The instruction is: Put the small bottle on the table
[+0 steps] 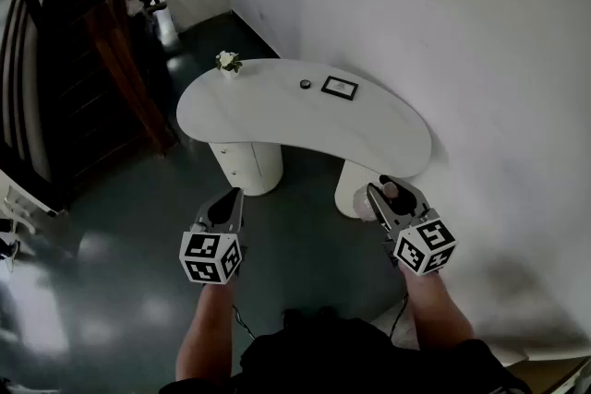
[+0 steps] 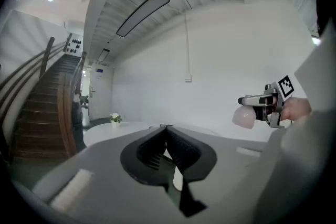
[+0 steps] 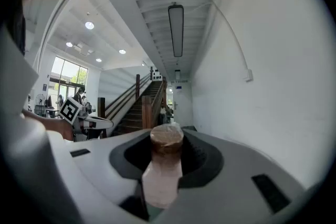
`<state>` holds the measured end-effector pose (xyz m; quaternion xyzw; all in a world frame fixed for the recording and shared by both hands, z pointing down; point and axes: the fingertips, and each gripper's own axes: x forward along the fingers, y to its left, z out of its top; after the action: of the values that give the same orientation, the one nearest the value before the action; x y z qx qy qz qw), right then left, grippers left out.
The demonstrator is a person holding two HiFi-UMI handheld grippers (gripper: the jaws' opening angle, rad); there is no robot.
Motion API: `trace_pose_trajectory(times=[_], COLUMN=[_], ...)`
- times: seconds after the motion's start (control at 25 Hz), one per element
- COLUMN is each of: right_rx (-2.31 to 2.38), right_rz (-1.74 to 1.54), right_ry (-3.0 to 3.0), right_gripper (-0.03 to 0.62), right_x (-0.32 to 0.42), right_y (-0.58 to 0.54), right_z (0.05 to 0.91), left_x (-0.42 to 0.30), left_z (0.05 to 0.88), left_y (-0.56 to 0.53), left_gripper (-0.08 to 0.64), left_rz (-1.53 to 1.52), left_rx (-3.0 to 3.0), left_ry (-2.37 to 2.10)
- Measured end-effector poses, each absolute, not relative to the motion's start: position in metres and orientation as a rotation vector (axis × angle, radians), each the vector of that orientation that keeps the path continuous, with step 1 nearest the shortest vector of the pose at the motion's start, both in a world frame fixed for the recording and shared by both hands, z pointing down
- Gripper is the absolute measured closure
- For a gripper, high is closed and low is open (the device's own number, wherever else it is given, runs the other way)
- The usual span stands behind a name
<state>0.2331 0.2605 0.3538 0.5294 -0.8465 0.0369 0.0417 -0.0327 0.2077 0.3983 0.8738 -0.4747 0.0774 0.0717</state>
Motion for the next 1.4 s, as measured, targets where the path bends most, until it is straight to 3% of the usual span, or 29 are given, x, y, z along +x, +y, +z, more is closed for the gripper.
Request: trace_pose_trajectory(times=[1.4], right_rx=[1.547], right_rz=[0.195], right_ry=[-2.676], right_gripper=[0.459], right_x=[0.145], right_y=[0.192], right_z=[0.368], left_x=[-0.129], left_z=[0.419], left_y=[0.168], left_gripper=[0.548], left_rz=[0.252], left_rx=[2.566], left_ry=[-1.486])
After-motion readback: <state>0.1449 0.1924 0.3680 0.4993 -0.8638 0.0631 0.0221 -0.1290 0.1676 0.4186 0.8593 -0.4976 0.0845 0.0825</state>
